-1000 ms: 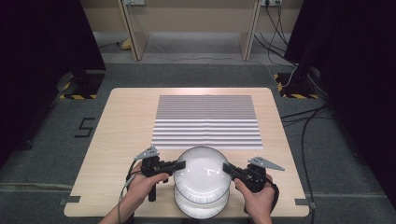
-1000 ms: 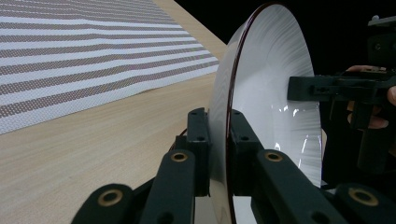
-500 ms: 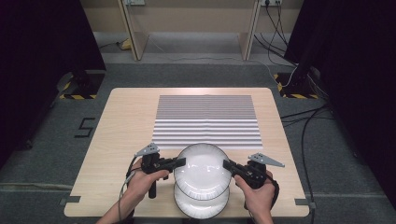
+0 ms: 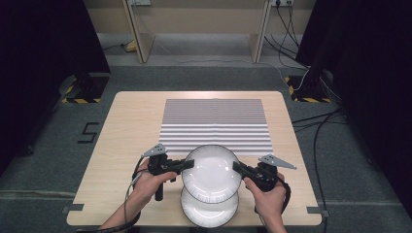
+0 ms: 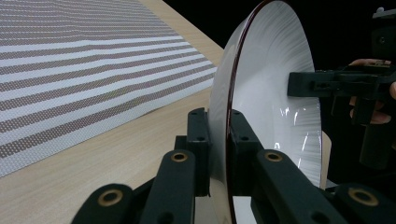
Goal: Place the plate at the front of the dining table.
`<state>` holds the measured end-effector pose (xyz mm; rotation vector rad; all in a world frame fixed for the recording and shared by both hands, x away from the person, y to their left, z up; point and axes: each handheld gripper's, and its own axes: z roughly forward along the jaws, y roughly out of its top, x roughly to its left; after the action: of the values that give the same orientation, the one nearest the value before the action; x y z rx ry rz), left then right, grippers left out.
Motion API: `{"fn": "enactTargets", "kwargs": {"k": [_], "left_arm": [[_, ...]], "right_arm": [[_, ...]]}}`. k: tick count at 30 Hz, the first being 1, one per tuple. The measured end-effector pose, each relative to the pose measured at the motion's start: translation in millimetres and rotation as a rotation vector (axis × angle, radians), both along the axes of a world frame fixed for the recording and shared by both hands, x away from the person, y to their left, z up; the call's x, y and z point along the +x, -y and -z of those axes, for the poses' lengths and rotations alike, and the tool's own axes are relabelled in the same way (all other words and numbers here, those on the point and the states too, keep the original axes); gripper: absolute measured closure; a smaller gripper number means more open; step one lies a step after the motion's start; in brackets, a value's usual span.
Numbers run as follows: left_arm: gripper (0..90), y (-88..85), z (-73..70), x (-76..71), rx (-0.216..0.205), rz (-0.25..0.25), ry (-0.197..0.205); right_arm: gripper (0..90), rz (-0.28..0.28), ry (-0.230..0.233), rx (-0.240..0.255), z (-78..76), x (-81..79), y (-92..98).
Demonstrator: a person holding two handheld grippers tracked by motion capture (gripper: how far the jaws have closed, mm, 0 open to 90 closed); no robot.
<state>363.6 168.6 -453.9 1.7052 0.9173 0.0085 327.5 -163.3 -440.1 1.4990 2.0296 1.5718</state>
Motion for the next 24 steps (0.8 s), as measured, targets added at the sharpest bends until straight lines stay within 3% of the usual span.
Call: {"fn": "enactTargets", "kwargs": {"k": [24], "left_arm": [[81.8,2.0,-9.9,17.4,-0.005,0.001,0.008]], "right_arm": [[82.8,0.014,0.021,0.004,-9.8,15.2,0.8]]}}
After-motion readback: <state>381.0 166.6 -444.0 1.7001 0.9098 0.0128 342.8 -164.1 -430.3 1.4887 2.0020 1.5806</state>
